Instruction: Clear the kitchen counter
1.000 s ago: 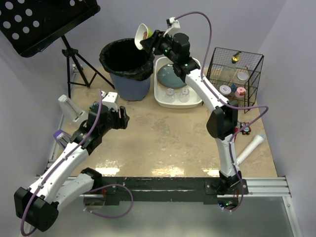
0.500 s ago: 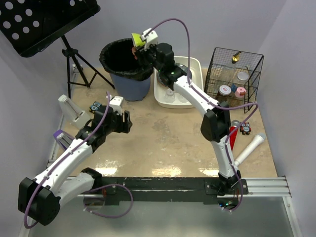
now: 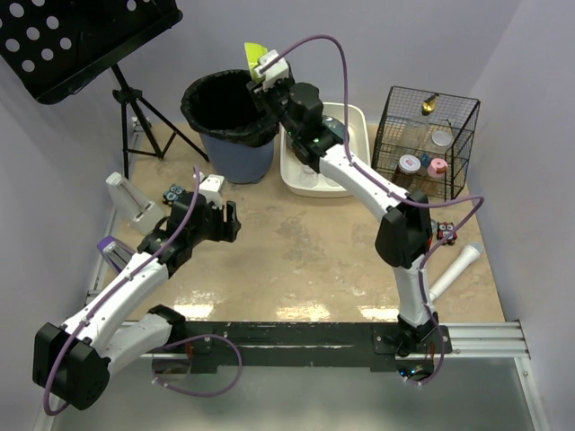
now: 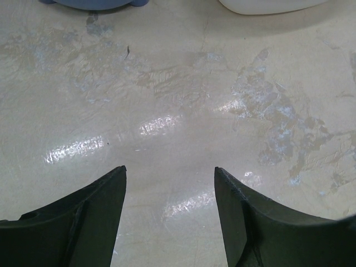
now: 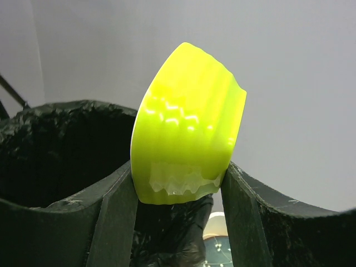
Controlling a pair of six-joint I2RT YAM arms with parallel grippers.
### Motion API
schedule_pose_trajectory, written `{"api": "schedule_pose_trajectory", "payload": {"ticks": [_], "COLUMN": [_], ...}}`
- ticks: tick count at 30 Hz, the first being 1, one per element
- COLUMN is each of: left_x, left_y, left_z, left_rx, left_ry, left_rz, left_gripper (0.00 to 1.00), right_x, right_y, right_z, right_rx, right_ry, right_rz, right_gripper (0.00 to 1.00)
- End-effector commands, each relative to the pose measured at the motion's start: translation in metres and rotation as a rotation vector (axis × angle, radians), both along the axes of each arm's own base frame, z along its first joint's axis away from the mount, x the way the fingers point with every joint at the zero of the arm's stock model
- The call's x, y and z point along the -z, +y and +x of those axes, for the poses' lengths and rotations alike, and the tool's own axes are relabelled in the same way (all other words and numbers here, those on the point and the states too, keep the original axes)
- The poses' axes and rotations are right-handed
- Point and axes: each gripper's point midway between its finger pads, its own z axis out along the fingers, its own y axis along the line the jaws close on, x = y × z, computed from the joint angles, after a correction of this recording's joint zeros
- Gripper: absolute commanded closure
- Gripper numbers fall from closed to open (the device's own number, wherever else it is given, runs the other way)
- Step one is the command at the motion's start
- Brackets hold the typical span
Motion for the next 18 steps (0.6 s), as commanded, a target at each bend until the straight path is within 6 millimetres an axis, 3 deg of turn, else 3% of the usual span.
{"api": "schedule_pose_trajectory", "payload": {"ticks": [1,9,14,18], "left_x": [-0.015,-0.032,-0.068,-0.106], "left_y": [-0.001,0.000,-0.023,-0.039], "left_z": [0.006,0.007,0.005,0.008], "left_rx": [0.008,-0.008,0.042,0.071], "left_ry": [-0.058,-0.122,-0.195,-0.268], "left_rz": [-0.016,-0.044,-0.219,-0.361], "left_gripper": [0.31,0.31,0.31,0.31], "right_x": [-0.072,-0.087,-0.089,-0.064], "right_y": [-0.027,-0.051,-0.083,-0.107], "right_z": [-0.024,-0.052,-0.081,-0.098], "right_rx": [0.022,-0.065,-0.162,-0.213], "right_ry": [-0.106,0.004,0.105,0.236], "right_rz": [0.186,0.396,0.515,0.542], "right_gripper": [1.00,1.00,1.00,1.00]}}
